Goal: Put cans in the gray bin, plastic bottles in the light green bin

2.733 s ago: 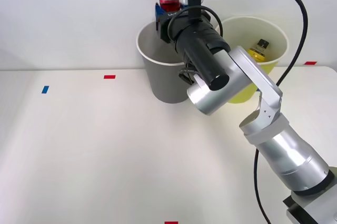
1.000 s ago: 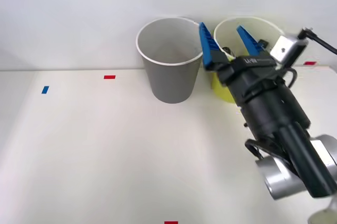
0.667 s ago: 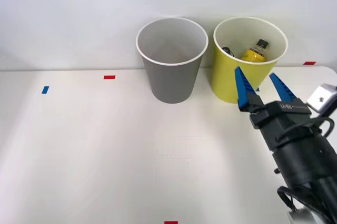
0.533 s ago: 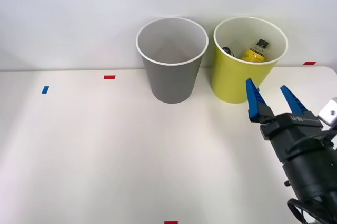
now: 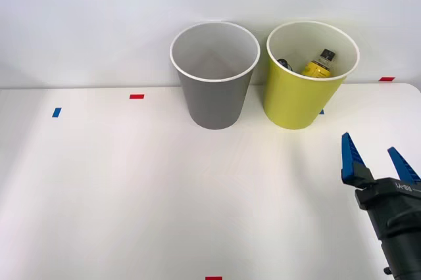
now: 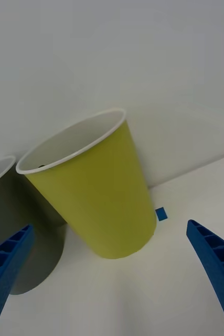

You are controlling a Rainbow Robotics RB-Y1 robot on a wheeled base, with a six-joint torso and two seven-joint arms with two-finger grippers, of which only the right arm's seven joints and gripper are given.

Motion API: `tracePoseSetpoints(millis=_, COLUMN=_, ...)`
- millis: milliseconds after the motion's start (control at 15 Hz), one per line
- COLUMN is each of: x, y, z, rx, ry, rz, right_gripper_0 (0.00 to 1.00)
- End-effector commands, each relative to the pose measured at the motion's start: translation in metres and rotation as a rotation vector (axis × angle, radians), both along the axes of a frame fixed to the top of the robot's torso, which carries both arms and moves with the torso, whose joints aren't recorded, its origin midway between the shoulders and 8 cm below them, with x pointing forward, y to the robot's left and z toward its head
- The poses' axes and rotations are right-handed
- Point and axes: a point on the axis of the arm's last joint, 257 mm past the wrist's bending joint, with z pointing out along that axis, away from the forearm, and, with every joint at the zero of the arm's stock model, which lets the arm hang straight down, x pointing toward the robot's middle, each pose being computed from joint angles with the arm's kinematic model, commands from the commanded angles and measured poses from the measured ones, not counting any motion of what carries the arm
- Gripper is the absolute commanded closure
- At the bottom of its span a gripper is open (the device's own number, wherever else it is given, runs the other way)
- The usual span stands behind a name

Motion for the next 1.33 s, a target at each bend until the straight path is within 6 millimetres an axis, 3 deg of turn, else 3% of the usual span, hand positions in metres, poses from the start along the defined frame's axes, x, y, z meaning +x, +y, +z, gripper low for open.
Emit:
tracePoseSetpoints(millis=67, x=-0.021, y=-0.014, z=-0.041, rx=-0.093, ry=0.102, rz=-0.056, right_gripper_0=0.0)
tracePoseSetpoints(millis=267, x=-0.036, y=-0.009, z=-0.081, rx=-0.275, ry=0.143, rz=-0.039, right_gripper_0=0.0)
tracePoseSetpoints(millis=467, x=-0.045, y=0.025, z=-0.116, rx=-0.56, ry=0.175, rz=0.065, right_gripper_0=0.0)
tracePoseSetpoints(millis=667, x=-0.063, y=0.061, z=-0.13, rx=-0.668, ry=0.158, rz=0.159, right_gripper_0=0.0)
tracePoseSetpoints(millis=867, x=-0.078, y=0.089, z=-0.14, rx=-0.609, ry=0.146, rz=0.215, right_gripper_0=0.0)
tracePoseSetpoints(millis=1200, x=-0.089, y=0.113, z=-0.149, rx=-0.518, ry=0.062, rz=0.236, right_gripper_0=0.0)
tracePoseSetpoints(millis=1333, x=-0.096, y=0.121, z=-0.143, rx=-0.522, ry=-0.005, rz=0.246, right_gripper_0=0.0)
